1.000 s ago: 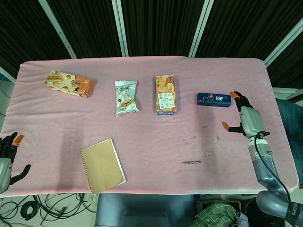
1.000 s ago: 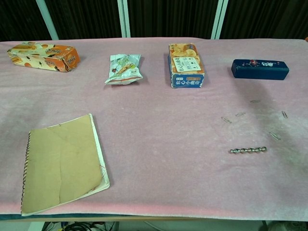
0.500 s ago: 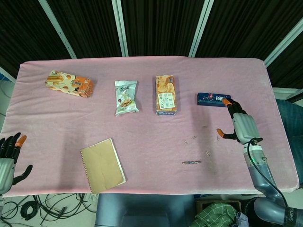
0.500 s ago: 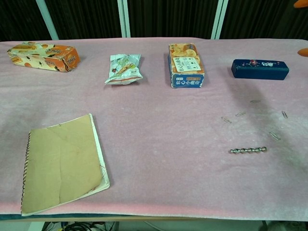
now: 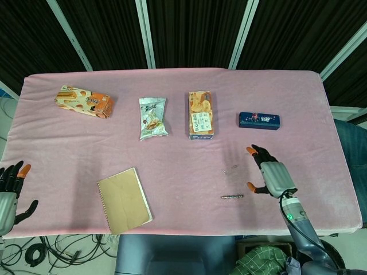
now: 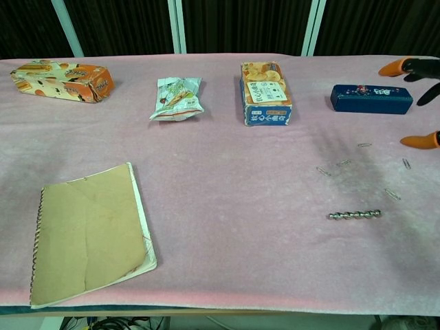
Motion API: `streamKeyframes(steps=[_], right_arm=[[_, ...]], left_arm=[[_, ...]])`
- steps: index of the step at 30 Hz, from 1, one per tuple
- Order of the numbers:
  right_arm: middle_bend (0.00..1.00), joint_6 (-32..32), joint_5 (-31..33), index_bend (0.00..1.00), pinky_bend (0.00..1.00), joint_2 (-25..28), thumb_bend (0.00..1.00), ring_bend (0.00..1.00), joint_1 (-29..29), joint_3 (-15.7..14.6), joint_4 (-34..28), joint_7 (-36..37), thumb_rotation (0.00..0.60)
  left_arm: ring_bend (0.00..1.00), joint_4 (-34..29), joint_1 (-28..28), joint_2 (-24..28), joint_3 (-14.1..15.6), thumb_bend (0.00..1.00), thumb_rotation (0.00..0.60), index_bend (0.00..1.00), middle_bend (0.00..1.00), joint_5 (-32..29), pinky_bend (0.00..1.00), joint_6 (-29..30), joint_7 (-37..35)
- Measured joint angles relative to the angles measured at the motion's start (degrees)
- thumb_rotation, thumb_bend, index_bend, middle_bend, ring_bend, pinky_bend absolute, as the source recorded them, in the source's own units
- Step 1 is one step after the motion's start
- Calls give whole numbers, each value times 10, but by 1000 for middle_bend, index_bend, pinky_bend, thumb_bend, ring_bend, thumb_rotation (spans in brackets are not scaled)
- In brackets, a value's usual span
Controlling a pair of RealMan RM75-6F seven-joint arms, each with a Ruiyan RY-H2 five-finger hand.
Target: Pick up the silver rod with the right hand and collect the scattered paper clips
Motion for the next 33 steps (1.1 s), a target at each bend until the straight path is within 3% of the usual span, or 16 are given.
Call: streamKeyframes(steps=[7,12,18,33], right_arm=[[0,3,-12,195,187,-52,185,0,-11,-39,-16,-9,600],[0,15,-15,230,187,-107,184,0,-13,-53,10,-43,600],[0,32,-18,286,187,-167,185,0,-17,-60,65,-67,600],[0,38,-23,417,187,-214,216,0,-23,-66,140,-90,600]], left_arm=[[0,-1,0,1,1,275,600,12,0,0,0,-1,-3],[0,-1,1,4,0,275,600,12,0,-1,0,0,-8],[0,-1,-1,6,0,275,600,12,0,-5,0,-6,-10],[0,-3,0,6,1,276,600,12,0,-5,0,-6,-8]])
